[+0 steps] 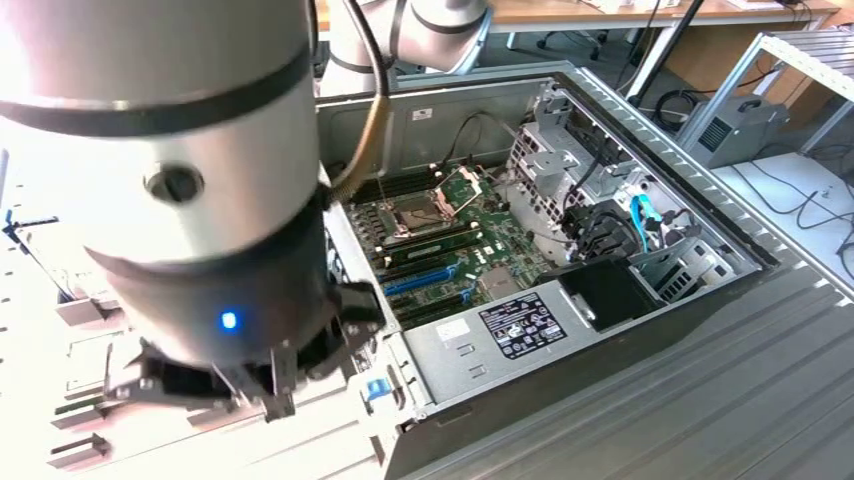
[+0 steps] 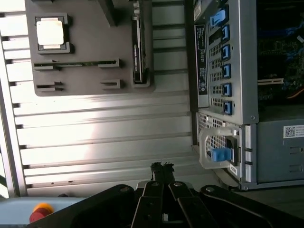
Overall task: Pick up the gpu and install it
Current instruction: 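Reach for the gpu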
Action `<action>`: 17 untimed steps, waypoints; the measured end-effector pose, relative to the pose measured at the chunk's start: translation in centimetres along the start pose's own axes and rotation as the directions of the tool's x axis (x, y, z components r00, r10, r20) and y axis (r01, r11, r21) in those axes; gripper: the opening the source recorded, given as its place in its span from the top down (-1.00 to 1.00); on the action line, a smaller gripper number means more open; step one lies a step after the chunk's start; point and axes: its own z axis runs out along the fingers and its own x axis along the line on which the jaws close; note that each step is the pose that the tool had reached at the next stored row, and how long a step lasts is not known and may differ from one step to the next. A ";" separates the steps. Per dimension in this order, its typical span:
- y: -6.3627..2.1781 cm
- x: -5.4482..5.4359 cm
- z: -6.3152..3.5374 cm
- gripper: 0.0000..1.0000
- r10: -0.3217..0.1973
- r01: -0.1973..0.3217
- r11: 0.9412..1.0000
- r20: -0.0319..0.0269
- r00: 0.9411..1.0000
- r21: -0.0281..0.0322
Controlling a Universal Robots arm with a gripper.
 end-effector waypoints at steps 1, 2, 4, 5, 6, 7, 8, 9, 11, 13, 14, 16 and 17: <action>0.44 0.0 0.08 0.79 0.000 0.000 1.000 0.000 1.000 0.000; 0.91 0.1 0.16 0.79 0.000 0.000 1.000 0.000 1.000 0.000; 1.90 0.1 0.38 0.79 0.000 0.000 1.000 0.000 1.000 0.000; 2.30 0.2 0.47 0.79 0.000 0.000 1.000 0.000 1.000 0.000; 2.91 0.2 0.65 0.79 0.000 0.000 1.000 0.000 1.000 0.000; 3.38 0.2 0.78 0.79 0.000 0.000 1.000 0.000 1.000 0.000; 3.80 0.3 0.91 0.79 0.000 0.000 1.000 0.000 1.000 0.000; 4.31 0.3 1.05 0.79 0.000 0.000 1.000 0.000 1.000 0.000; 5.23 0.4 1.32 0.79 0.000 0.000 1.000 0.000 1.000 0.000; 6.30 0.5 1.57 0.79 0.000 0.000 1.000 0.000 1.000 0.000; 6.83 0.5 1.69 0.79 0.000 0.000 1.000 0.000 1.000 -0.001; 7.86 0.6 1.72 0.79 0.000 0.000 1.000 0.000 1.000 0.000; 8.08 0.6 1.70 0.79 0.000 0.000 1.000 0.000 1.000 0.000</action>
